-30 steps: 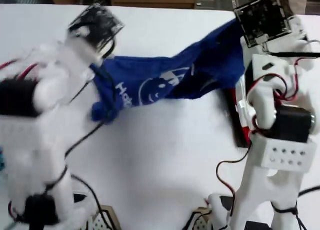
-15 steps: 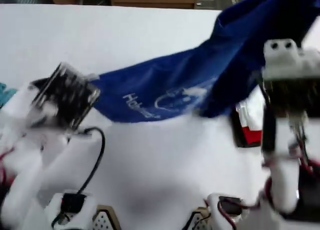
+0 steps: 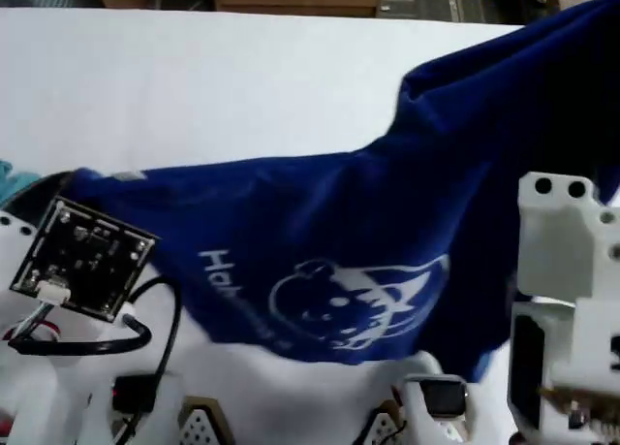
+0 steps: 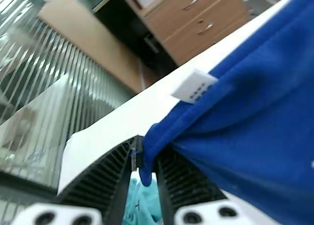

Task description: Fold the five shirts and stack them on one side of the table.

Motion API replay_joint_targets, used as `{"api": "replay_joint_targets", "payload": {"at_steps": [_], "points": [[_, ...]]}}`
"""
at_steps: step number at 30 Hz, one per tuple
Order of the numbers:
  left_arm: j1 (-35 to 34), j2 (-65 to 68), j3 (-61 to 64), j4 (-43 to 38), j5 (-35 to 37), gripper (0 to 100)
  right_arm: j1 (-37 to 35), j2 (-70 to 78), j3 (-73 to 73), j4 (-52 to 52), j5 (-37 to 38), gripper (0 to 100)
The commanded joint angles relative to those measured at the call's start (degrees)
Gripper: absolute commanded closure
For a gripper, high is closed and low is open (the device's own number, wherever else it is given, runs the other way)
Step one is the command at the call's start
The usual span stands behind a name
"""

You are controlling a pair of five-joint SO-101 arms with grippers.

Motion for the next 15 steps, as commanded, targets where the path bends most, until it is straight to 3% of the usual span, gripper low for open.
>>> {"api": "replay_joint_targets", "payload": {"at_steps": [1,9,15], "points": [[-3.9,-0.2,-0.9,-0.3,-2.6,98,-0.7,2.9,-1.2,0.4,-0.8,97.8],[-6.8,-0.6,8.0,-2.9,-6.0,98,-0.8,8.4,0.2,2.5,-1.1,97.8],[-6.9,-0.6,1.8,-2.6,-5.9,98,-0.8,5.4,0.4,2.8,-1.2,97.8]]}}
